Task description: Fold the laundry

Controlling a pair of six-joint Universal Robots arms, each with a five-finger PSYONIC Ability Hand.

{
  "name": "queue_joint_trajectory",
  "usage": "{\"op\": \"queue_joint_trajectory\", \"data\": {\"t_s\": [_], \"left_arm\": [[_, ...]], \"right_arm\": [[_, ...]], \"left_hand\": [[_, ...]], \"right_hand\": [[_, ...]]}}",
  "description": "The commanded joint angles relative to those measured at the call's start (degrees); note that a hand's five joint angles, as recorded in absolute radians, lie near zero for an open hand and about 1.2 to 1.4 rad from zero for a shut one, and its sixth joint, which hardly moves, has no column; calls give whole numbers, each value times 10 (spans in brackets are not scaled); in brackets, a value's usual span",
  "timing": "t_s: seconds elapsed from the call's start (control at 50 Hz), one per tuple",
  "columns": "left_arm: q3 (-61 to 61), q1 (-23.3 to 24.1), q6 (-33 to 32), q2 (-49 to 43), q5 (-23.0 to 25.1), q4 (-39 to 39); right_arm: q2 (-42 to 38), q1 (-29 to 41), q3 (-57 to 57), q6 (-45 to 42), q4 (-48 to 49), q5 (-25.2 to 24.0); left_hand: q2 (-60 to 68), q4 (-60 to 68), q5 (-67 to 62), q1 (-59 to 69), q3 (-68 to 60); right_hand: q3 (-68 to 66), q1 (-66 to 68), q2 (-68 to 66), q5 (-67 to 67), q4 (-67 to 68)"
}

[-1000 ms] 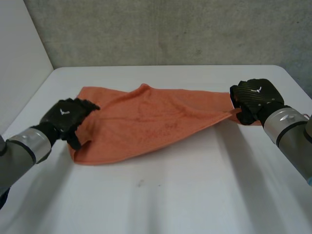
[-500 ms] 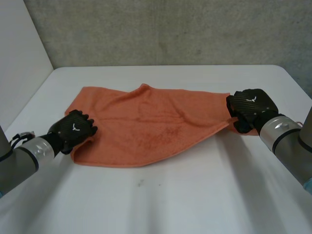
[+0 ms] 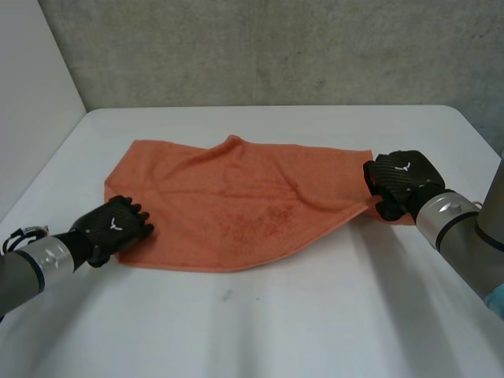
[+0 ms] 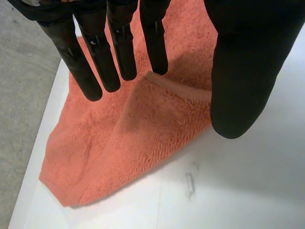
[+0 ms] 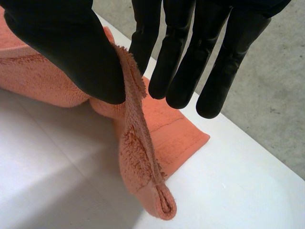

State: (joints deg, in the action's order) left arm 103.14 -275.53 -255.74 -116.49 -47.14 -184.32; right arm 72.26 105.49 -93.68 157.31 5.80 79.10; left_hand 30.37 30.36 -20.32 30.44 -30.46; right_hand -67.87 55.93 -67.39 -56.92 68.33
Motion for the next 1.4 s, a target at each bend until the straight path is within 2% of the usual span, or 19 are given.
{"op": "queue_joint_trajectory", "data": {"t_s": [0.02,0.18,0.48,0.62,0.72,0.8,0.82,0.84,0.88,0.94,0.98,1.0,1.04,1.06,1.14,1.22,1.3,1.38,1.4], "left_arm": [[-5,-4,-18,-14,-5,-3],[-18,-4,-20,-20,-13,-10],[-17,-5,-8,-20,-88,-105],[-15,-5,-7,-21,-95,-108],[-12,-6,-4,-9,-127,-108],[-4,-6,51,24,-187,-100],[0,-7,86,42,-206,-97],[0,-7,86,43,-206,-97],[8,-9,160,86,-227,-81],[17,-10,197,113,-234,-60],[32,-23,249,178,-239,-2],[32,-23,249,179,-239,-2],[41,-43,290,239,-237,69],[41,-43,291,239,-237,70],[59,-49,318,290,-226,139],[73,-43,318,293,-216,137],[70,-32,319,262,-207,109],[51,-12,321,202,-211,66],[31,7,320,174,-212,45]], "right_arm": [[-11,1,1,-1,0,0],[-11,1,1,-11,0,0],[-12,-1,4,-12,-2,1],[-20,-10,6,-13,-6,1],[-18,-12,8,-15,-17,1],[-14,-12,13,-39,-63,1],[-14,-12,19,-59,-100,0],[-14,-12,24,-80,-139,1],[-12,-12,30,-100,-177,1],[3,-13,40,-142,-256,1],[25,-16,43,-162,-297,1],[47,-24,44,-181,-330,0],[68,-33,43,-197,-356,-1],[87,-43,42,-211,-376,-1],[111,-50,39,-236,-393,-6],[114,-53,38,-252,-392,-22],[96,-52,37,-251,-376,-27],[15,-46,48,-250,-316,-19],[-6,-46,56,-249,-298,-17]], "left_hand": [[59,59,-60,58,-58],[106,106,-107,106,-105],[496,496,-497,495,-495],[496,496,-497,496,-495],[496,496,-497,496,-495],[496,496,-497,496,-495],[496,496,-497,496,-495],[496,496,-497,496,-495],[496,496,-497,496,-495],[496,496,-497,496,-495],[496,496,-497,496,-495],[496,496,-497,496,-495],[496,496,-497,496,-495],[496,496,-497,496,-495],[496,496,-497,496,-495],[496,496,-497,496,-495],[496,496,-497,496,-495],[496,496,-497,496,-495],[496,496,-497,496,-495]], "right_hand": [[-121,241,-126,-131,117],[-121,241,-126,-131,117],[-121,241,-126,-131,117],[-121,241,-126,-131,117],[-121,241,-126,-131,117],[-121,241,-126,-131,117],[-121,241,-126,-131,117],[-121,241,-126,-131,117],[-121,241,-126,-131,117],[-121,241,-126,-131,117],[-121,241,-126,-131,117],[-121,241,-126,-131,117],[-121,241,-126,-131,117],[-121,241,-126,-131,117],[-121,241,-126,-131,117],[-121,241,-126,-131,117],[-121,241,-126,-131,117],[-121,241,-126,-131,117],[-121,241,-126,-131,117]]}}
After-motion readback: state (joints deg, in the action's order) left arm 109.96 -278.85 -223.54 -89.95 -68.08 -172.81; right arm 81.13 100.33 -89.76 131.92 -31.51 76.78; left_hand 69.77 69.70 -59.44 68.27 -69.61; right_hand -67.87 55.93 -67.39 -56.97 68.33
